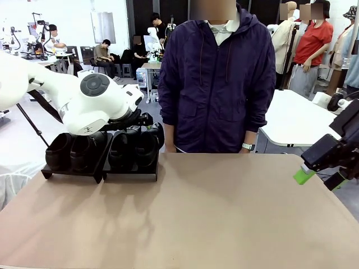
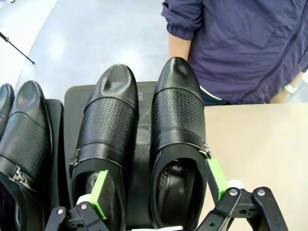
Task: Organize the shoes by placing them on the stand.
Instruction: Place the Shoe from the middle of the table onto the Shoes Stand.
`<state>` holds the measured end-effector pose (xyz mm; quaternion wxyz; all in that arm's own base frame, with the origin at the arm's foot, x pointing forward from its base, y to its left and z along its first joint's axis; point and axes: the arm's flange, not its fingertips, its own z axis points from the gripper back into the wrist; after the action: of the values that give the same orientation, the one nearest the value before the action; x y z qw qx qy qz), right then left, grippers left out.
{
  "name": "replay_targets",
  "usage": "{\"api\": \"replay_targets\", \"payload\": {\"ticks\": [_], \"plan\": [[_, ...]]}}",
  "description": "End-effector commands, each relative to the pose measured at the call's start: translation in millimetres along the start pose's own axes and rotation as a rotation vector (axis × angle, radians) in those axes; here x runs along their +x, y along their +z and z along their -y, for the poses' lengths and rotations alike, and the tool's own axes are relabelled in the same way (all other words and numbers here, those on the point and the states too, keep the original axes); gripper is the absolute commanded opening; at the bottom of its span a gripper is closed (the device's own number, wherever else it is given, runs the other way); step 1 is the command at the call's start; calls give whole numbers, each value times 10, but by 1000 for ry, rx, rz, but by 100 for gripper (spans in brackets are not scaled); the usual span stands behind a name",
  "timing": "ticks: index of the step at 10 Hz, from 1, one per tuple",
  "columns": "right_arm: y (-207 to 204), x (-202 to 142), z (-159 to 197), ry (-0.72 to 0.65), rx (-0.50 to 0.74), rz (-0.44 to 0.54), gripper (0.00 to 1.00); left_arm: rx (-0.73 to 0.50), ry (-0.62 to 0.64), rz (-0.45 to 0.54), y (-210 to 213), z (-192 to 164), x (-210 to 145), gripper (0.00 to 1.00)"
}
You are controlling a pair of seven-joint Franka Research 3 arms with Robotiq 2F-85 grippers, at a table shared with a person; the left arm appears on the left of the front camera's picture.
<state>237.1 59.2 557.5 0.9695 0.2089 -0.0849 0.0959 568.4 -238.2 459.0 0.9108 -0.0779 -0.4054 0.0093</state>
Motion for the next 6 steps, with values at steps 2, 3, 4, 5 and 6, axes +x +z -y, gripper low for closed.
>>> {"api": "replay_targets", "payload": {"ticks": [2, 3, 4, 5, 6], "plan": [[15, 4, 7, 5, 29, 2, 100, 0, 0, 0, 0, 0, 0, 100], [15, 4, 7, 5, 29, 2, 100, -58, -27, -144, 194, -148, 170, 100], [15, 4, 7, 5, 29, 2, 100, -144, -72, -291, 422, -336, 380, 100], [15, 4, 7, 5, 29, 2, 100, -119, -93, -399, 687, -520, 569, 100], [15, 4, 7, 5, 29, 2, 100, -106, -117, -510, 964, -678, 695, 100]]}}
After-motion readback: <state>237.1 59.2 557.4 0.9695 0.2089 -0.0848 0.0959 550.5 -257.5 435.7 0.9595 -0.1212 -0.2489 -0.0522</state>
